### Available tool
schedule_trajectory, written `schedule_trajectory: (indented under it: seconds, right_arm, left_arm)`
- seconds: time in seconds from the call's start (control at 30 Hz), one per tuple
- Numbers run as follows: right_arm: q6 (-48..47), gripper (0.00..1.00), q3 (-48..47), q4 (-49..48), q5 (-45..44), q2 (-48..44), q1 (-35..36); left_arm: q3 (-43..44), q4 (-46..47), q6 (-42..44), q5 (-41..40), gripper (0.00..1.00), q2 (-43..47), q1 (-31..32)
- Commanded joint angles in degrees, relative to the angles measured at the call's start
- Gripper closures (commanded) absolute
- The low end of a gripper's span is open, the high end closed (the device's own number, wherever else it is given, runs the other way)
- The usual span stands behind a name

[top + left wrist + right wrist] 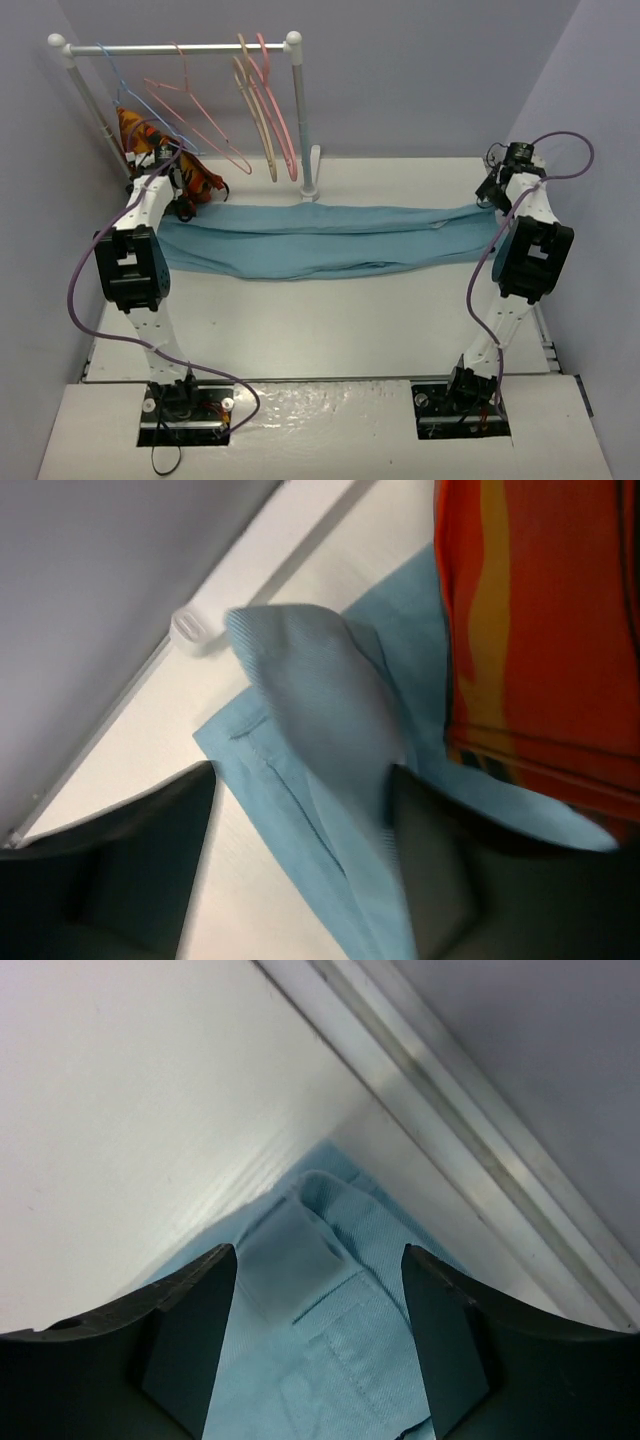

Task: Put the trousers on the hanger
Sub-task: Fold the trousers

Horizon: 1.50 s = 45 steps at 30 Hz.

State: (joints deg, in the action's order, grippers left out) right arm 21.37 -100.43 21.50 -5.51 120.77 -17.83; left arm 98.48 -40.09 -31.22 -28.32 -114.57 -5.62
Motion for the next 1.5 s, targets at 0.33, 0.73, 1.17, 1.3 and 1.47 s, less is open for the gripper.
schedule_trajectory:
  seconds: [0.33,0.73,1.17,1.3,1.47]
  right_arm:
    - [-4.38,0.11,-0.88,-4.11,9.1,-14.25,2.94]
    - [-1.03,0.42,19.04,-10.31,13.52,-18.34,19.04]
    - [1.33,0.42,17.35,-18.67,12.74,-7.67,30.46]
    - [0.54,0.42,12.03,-19.75,11.57,-3.07,30.66]
    - [-0.5,0.41,4.82,-20.28,12.01,1.36,30.89]
  left_arm:
    - [-13.84,11.13,2.11,14.51,0.19,25.89,-0.17]
    - [-29.19,13.49,0.66,21.77,0.39,28.25,10.31]
    - [-36.97,18.45,-4.11,21.02,0.41,27.05,19.45]
    - [-38.6,19.27,-3.66,20.65,0.41,29.91,19.78]
    - [-40.56,19.39,-2.7,20.81,0.4,33.05,19.85]
